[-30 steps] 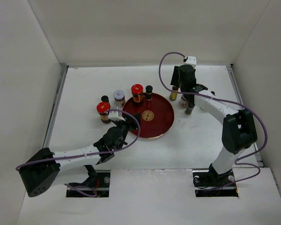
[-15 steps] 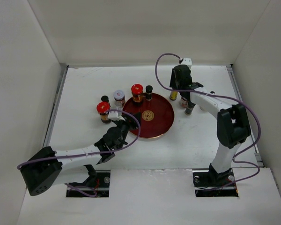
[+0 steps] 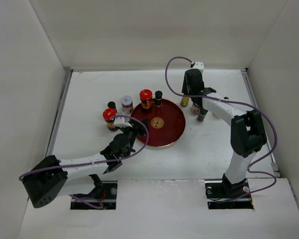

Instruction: Organize the condiment bottles

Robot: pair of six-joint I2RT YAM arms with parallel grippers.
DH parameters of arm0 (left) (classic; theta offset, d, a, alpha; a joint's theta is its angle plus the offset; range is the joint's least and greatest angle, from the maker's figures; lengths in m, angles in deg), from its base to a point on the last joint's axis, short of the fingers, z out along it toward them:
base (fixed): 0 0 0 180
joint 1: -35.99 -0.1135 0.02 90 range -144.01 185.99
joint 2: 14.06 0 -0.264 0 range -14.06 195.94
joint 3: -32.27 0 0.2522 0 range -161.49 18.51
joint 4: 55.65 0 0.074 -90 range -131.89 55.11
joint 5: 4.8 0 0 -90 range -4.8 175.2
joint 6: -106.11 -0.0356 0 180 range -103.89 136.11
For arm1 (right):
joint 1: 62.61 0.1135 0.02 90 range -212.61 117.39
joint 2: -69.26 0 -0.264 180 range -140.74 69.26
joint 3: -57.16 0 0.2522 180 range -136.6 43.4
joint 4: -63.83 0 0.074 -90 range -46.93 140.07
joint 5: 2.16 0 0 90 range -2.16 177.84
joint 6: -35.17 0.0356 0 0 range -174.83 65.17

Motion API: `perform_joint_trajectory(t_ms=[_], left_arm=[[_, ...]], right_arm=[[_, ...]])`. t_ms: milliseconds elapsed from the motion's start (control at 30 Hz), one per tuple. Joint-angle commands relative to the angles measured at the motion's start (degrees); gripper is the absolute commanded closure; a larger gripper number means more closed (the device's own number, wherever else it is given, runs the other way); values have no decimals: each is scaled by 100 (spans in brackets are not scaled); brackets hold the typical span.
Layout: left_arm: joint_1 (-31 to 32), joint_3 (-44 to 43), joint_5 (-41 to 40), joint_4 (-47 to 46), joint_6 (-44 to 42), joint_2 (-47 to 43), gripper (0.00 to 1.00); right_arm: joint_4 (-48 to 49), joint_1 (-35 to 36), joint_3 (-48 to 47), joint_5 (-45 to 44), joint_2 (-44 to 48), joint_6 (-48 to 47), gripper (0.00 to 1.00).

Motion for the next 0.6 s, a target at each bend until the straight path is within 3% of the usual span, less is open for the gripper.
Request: perform_joint_trajectory(t_ms=[0,367,567], left_arm=[[-44,66,-23,-385,11,24,48],[-79,84,-23,-376,20,-19,47],[-97,102,-41,-385,55,-19,45]], right_arm=[[101,15,-96,-46,224,91,72],[224,419,-140,-117,1007,-146,73],[294,850,-271,-91,920,-129,73]])
